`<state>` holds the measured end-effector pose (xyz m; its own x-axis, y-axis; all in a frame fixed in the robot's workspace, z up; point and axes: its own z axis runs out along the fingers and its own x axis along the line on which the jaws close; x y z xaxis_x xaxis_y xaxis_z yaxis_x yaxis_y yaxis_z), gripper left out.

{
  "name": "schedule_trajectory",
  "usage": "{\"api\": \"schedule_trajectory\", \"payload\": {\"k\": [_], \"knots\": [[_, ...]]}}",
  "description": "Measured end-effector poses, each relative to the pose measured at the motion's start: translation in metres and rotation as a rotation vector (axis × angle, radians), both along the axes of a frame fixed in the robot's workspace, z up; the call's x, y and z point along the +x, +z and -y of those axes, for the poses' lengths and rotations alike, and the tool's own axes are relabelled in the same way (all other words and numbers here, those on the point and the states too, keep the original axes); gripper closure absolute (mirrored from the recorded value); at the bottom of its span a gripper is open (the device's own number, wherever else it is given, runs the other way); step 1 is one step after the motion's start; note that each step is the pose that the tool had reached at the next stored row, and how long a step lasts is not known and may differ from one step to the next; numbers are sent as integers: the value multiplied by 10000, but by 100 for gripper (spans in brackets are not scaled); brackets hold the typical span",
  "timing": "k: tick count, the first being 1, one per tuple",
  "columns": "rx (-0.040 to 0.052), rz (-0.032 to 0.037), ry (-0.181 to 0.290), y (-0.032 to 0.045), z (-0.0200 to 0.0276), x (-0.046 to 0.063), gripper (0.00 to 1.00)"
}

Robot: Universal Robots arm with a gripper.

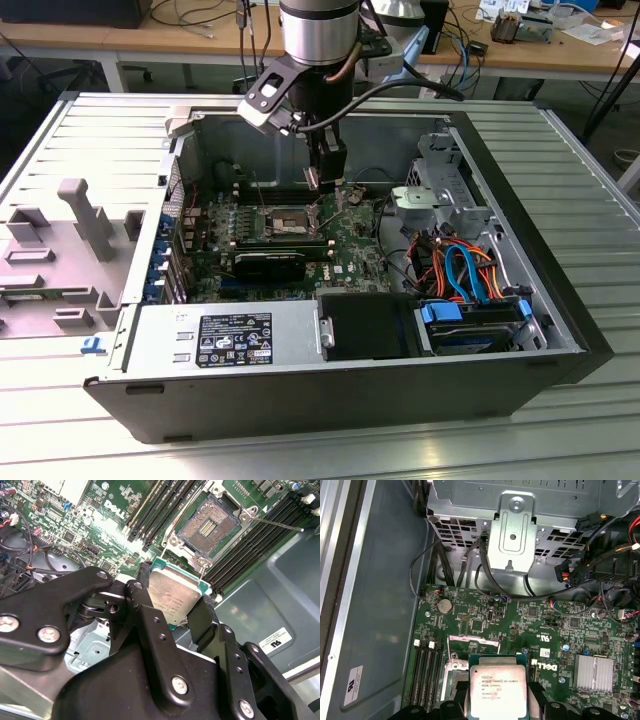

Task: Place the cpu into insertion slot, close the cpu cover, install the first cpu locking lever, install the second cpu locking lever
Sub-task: 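Place the cpu into insertion slot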

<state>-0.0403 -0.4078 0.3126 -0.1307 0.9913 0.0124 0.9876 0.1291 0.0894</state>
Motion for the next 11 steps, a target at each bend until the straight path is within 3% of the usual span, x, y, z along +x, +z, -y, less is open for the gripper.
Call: {"api": "schedule_trajectory", "payload": {"k": [11], "knots": [[0, 0, -321, -2, 0, 0, 45]]}}
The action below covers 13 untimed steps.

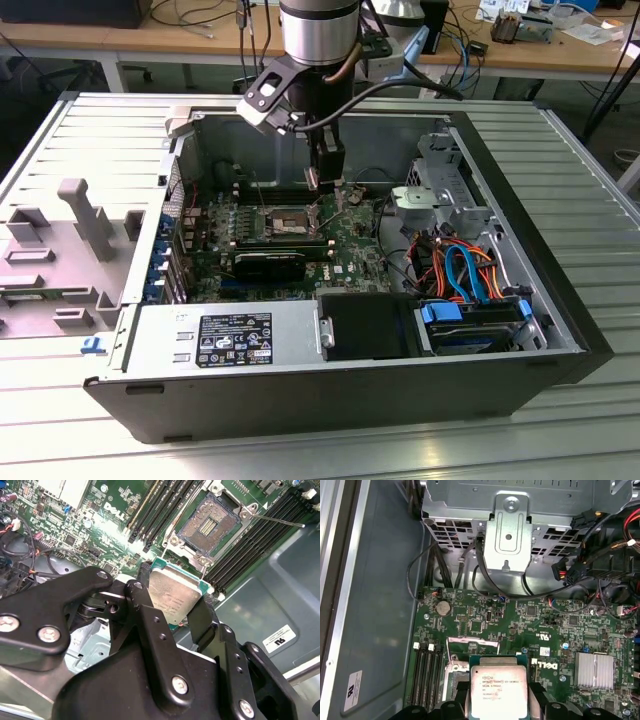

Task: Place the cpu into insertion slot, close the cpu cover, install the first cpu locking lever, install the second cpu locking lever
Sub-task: 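Place the cpu into insertion slot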

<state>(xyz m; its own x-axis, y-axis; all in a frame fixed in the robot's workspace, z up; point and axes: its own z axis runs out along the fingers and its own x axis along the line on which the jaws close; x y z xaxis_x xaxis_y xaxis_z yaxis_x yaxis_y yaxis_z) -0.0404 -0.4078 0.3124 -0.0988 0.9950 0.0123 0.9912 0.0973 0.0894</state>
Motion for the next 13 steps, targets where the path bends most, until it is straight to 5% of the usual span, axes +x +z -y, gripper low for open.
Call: {"api": "schedule_trajectory", "payload": {"k": [13], "knots": [[1, 1, -282, -2, 0, 0, 45]]}}
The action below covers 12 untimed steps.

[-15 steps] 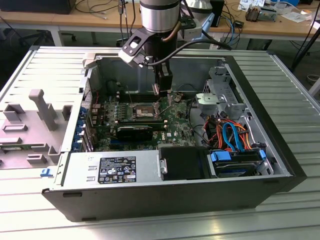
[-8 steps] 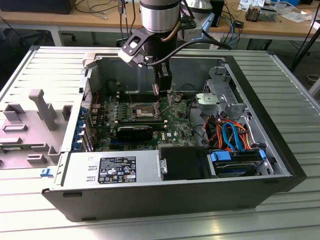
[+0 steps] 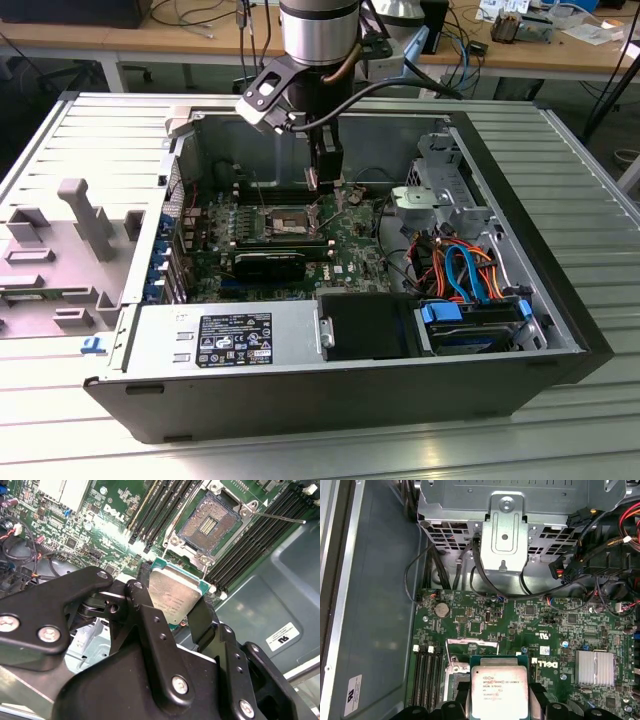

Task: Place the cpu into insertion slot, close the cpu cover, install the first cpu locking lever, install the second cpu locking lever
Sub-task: 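Place the cpu into insertion slot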

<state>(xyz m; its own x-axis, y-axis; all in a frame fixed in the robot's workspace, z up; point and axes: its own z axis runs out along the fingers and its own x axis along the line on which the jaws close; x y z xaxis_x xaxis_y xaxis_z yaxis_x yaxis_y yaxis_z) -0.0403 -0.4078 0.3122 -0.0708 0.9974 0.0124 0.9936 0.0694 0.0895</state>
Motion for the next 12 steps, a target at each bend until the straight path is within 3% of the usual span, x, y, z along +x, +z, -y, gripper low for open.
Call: {"api": "schedule_trajectory", "payload": {"k": [12], "knots": [[0, 0, -166, -1, 0, 0, 45]]}}
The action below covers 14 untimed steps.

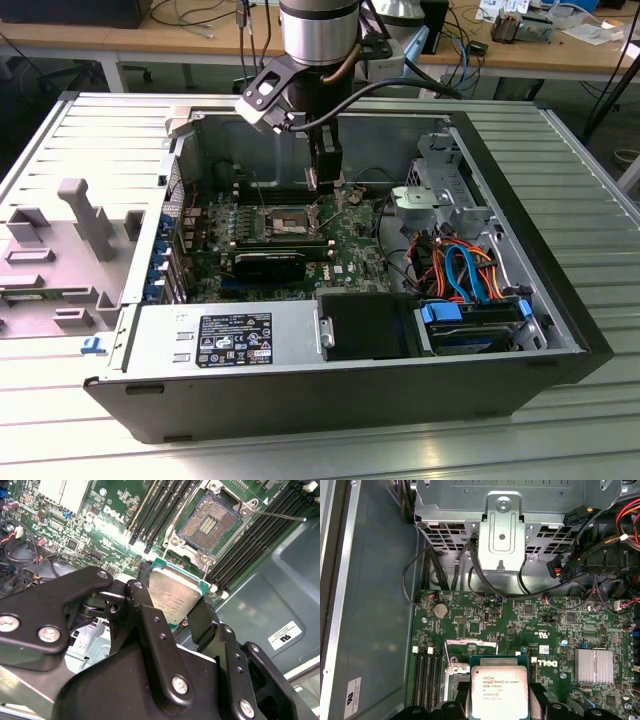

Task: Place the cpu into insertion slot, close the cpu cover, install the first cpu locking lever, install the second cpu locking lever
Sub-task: 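Place the cpu into insertion slot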

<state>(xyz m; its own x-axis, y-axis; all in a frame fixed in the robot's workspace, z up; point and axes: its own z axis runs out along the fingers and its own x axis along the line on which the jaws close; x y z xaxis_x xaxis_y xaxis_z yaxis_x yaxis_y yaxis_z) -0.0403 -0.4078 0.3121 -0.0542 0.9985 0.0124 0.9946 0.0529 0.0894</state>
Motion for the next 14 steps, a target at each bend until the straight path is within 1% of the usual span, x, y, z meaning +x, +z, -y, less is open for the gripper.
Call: {"api": "schedule_trajectory", "payload": {"k": [3, 14], "knots": [[-1, 0, -136, -2, 0, 0, 45], [-1, 0, -216, -3, 0, 0, 45]]}}
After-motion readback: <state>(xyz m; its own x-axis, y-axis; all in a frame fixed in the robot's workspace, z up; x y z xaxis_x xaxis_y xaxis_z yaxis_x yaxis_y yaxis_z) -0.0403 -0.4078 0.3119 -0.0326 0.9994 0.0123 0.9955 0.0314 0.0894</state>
